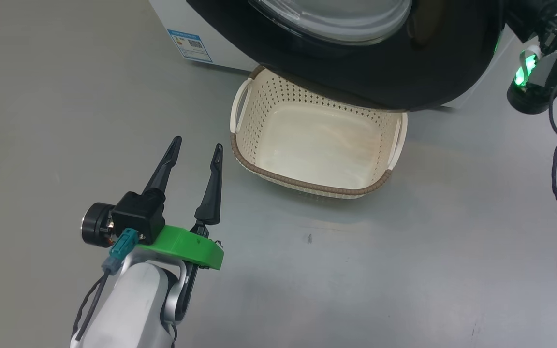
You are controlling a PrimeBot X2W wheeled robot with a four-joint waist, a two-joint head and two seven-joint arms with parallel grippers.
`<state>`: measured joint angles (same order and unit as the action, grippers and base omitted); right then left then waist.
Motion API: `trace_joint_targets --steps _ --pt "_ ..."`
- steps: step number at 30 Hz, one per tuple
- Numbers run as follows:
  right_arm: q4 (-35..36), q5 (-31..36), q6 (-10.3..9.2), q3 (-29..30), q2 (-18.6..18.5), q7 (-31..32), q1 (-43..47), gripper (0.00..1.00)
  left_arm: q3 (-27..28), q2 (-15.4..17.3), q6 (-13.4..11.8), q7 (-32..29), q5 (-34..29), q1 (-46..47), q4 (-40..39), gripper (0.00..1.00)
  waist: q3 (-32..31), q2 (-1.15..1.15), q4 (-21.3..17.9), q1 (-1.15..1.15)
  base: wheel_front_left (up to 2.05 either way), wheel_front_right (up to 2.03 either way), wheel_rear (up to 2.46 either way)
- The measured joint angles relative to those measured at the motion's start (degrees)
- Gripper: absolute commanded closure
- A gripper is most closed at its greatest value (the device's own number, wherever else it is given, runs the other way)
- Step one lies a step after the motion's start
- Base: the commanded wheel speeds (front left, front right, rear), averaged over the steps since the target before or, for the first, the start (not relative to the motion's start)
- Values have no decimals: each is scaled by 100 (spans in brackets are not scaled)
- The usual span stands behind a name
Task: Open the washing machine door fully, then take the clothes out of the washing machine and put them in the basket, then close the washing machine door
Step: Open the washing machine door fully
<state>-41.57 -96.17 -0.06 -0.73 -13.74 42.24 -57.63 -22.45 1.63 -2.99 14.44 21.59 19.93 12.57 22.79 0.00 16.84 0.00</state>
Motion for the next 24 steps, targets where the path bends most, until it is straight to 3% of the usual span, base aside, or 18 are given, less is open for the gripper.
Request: trace_joint_targets --steps 14,24 --pt "-37 -132 244 -176 381 341 541 100 46 3 0 0 0 -215 126 0 -456 0 -99 0 0 0 0" --pt "-4 -168 312 -405 670 575 949 100 42 5 11 0 0 -369 213 0 -776 0 -71 0 0 0 0"
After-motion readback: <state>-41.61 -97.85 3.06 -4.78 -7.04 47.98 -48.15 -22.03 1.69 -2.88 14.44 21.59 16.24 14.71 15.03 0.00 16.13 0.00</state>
